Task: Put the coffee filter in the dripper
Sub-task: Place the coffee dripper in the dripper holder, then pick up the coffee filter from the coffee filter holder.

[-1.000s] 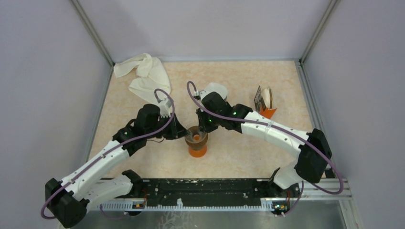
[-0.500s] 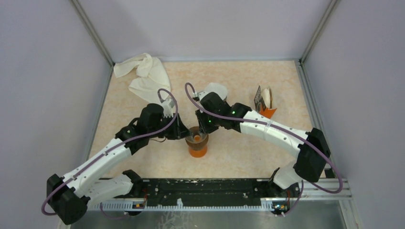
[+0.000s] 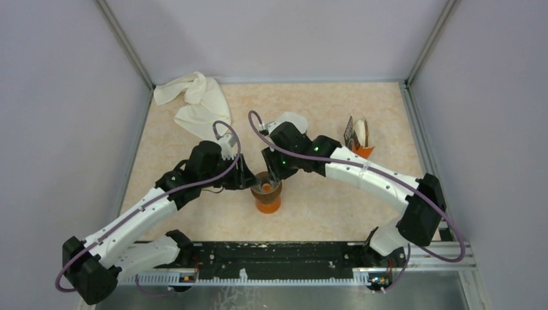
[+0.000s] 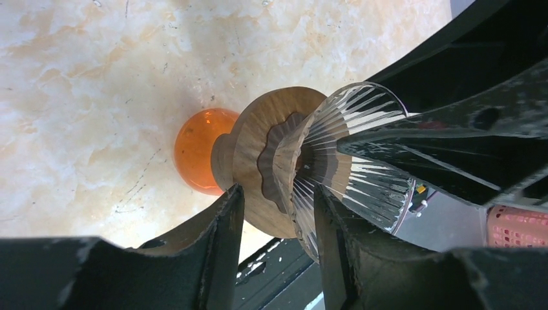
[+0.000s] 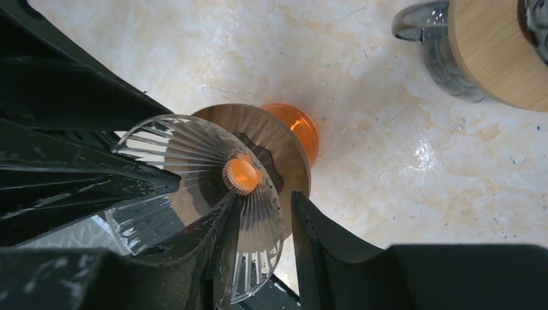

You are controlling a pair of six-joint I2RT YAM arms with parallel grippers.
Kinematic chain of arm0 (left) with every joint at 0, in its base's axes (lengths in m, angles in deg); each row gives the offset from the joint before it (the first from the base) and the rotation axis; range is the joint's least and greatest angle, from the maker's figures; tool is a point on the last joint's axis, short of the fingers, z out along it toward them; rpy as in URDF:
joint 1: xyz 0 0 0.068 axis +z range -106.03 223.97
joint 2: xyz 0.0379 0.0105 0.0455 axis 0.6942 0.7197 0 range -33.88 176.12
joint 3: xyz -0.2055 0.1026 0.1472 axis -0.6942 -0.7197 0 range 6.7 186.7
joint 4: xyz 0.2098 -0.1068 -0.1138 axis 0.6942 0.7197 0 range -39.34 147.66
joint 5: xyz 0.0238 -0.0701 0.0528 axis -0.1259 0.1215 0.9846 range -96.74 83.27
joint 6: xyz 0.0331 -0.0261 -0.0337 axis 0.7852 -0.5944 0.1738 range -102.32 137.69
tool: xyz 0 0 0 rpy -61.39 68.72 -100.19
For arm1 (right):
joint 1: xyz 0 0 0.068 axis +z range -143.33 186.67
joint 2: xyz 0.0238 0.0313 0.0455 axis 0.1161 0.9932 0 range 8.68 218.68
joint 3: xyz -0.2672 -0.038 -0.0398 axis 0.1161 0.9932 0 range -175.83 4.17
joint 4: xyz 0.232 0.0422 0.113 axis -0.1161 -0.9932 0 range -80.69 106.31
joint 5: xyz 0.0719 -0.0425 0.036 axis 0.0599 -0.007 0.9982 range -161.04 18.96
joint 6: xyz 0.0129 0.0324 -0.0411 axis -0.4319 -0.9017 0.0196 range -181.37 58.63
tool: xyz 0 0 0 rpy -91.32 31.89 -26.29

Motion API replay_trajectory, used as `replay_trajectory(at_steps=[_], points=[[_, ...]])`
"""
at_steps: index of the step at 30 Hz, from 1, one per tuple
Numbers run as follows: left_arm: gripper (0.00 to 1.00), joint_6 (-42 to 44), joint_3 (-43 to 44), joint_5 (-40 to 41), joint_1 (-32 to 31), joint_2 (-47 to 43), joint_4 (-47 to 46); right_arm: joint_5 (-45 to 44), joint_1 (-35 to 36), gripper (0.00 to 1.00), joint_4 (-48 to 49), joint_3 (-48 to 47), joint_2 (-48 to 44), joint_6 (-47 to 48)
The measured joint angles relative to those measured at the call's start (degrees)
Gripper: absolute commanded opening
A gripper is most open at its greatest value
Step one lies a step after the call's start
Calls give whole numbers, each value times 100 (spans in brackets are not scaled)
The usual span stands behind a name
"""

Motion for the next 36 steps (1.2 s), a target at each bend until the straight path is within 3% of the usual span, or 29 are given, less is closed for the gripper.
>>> replay_trajectory(at_steps=[17,28,36], points=[[85,315,136,981,2,-595,271,-522,-313,48,-315,-302,-546,262],[95,809,417,2197,83,-640,278,-977,-2124,49,-400,-299,-968,627],[97,1283,90,2977,223,-942,-236,-1137,-3617,49,-142,-282,-973,710]])
